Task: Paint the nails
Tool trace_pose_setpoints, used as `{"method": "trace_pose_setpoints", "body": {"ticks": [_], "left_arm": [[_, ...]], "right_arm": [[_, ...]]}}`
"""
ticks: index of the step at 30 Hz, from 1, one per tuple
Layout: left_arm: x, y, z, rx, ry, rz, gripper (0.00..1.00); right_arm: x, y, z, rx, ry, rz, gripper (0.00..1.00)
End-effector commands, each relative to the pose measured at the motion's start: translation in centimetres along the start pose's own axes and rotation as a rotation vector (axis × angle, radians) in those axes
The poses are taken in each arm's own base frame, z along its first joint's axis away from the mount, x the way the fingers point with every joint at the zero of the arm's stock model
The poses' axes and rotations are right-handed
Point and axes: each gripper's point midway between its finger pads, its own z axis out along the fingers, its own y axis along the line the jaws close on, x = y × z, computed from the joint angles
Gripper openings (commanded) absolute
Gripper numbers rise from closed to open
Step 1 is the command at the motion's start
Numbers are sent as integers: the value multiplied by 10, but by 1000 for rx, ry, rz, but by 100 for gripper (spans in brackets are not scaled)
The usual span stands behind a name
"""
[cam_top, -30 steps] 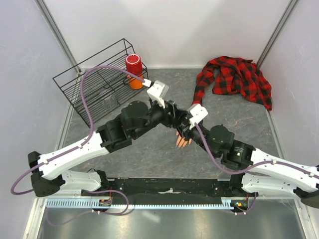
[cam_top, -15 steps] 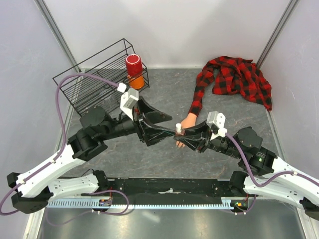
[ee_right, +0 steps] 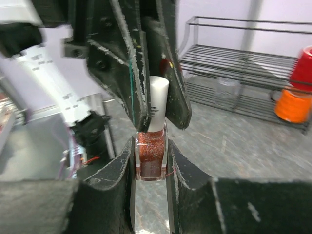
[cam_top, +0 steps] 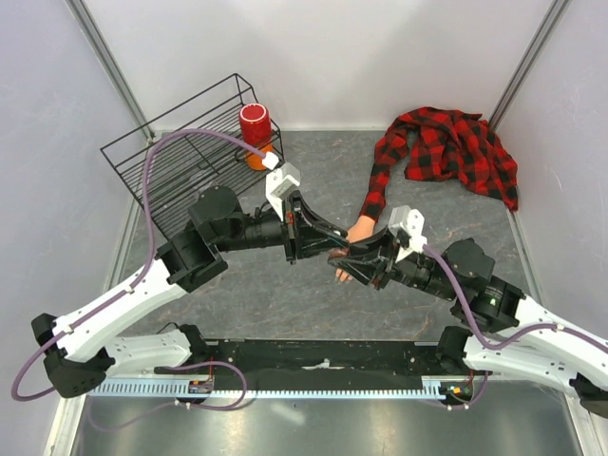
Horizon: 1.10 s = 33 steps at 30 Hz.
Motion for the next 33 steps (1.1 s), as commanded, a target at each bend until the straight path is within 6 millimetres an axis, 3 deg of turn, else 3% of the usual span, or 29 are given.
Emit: {"method": "trace_pose_setpoints", "body": {"ticks": [1,3,4,5,6,8,9,11,13,14,15,17,20,22,26,28,31,33], "left_arm": [[-11,36,0,-257,-28,1,2],[-21,73,-4,-540,-105,-1,2],[-6,94,0,-649,-70,-15,2],[-3,105,1,-733,-75,-29,2],[-12,112,0,-818,-123,-58,2],[-1,130,15,-887,-88,-85,2],[2,136,18,-910,-86,-97,2],[1,135,27,-891,-82,-98,2],[-4,127,31,-822,-70,-84,7],[-2,125,32,-792,-67,-82,24],[-9,114,29,-717,-74,-81,38],[-23,98,27,-603,-128,-77,69],[-13,71,12,-403,-124,-81,99],[-27,45,-1,-284,-156,-76,100],[-27,19,-19,-161,-153,-57,98],[-30,9,-26,-116,-166,-47,96],[-22,-2,-23,-7,-125,-58,88],[-19,-11,-21,63,-92,-73,76]], "right_arm": [[-19,-47,13,241,-27,-66,0],[-8,-80,17,436,27,-75,0],[-7,-93,15,523,30,-85,0],[-9,-103,14,610,27,-92,0],[4,-117,12,742,74,-128,0],[0,-124,18,805,67,-153,0],[7,-127,22,819,86,-165,0],[9,-126,27,801,83,-178,0],[5,-118,31,727,56,-176,0],[12,-115,31,690,63,-175,0],[5,-114,26,665,31,-161,0],[10,-100,31,547,25,-139,0],[11,-82,25,427,12,-128,0],[7,-72,17,374,0,-120,0],[2,-39,7,198,-12,-80,0],[-1,-31,3,163,-20,-61,0],[-11,-7,-3,34,-48,-25,0],[-19,7,-5,-35,-61,-9,0]]}}
